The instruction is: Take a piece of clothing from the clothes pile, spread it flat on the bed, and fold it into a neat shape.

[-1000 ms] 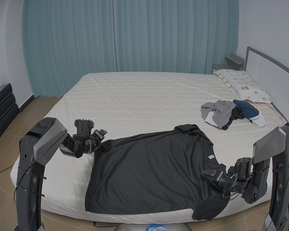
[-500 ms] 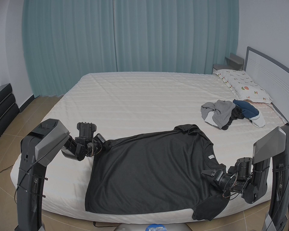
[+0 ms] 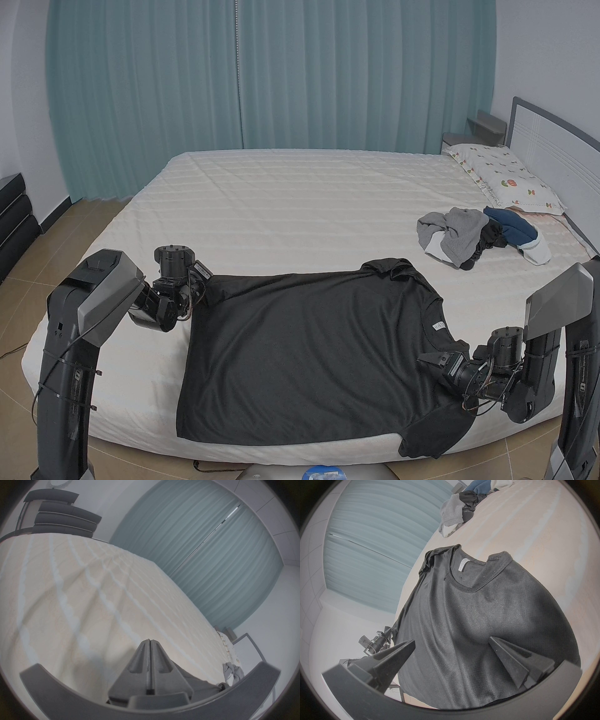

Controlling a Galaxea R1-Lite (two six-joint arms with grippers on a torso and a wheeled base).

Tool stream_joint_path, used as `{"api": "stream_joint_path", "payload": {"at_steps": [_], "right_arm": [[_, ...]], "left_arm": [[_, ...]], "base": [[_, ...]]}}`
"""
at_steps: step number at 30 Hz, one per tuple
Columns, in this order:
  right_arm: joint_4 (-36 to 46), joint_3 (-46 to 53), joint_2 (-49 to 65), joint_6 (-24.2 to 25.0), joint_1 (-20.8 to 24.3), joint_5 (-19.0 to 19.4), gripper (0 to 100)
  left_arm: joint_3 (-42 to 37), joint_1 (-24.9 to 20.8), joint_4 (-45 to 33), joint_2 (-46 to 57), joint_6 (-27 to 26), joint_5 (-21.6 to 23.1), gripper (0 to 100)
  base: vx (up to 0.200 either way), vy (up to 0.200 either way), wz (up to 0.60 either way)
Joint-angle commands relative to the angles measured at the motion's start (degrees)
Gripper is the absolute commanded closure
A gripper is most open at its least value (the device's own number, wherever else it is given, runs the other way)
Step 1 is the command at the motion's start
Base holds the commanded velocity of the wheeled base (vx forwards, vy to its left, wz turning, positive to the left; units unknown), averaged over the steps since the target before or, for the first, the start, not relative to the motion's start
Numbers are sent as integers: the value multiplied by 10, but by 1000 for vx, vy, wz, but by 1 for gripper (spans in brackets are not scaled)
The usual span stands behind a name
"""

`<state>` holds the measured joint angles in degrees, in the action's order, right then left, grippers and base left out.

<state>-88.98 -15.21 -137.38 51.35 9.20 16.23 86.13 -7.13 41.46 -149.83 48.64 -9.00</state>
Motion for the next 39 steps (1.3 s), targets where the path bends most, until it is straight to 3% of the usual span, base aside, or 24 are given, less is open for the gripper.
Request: {"api": "stream_joint_path", "payload": {"at_steps": [1, 14, 23, 24, 32, 35, 39], "right_arm": [[-6, 0, 0, 1, 0, 0, 0], [-7, 0, 1, 3, 0, -1, 0], [-7, -2, 6, 21, -3, 0, 0], [-7, -2, 6, 21, -3, 0, 0], [-7, -2, 44, 19, -5, -17, 0], [-6, 4, 92, 19, -12, -28, 0], [-5, -3, 121, 4, -31, -30, 0]], "left_arm": [[40, 9, 19, -25, 0, -16, 100], [148, 21, 27, -86, -6, -28, 100], [149, 21, 15, -92, -16, -29, 100], [150, 21, 10, -92, -19, -29, 0], [142, 20, -2, -86, -19, -30, 0], [116, 20, -25, -63, -13, -52, 0], [34, 28, -33, 1, 44, -39, 0]], "base": [[0, 0, 0], [0, 0, 0], [0, 0, 0], [0, 0, 0], [0, 0, 0], [0, 0, 0], [0, 0, 0]]}}
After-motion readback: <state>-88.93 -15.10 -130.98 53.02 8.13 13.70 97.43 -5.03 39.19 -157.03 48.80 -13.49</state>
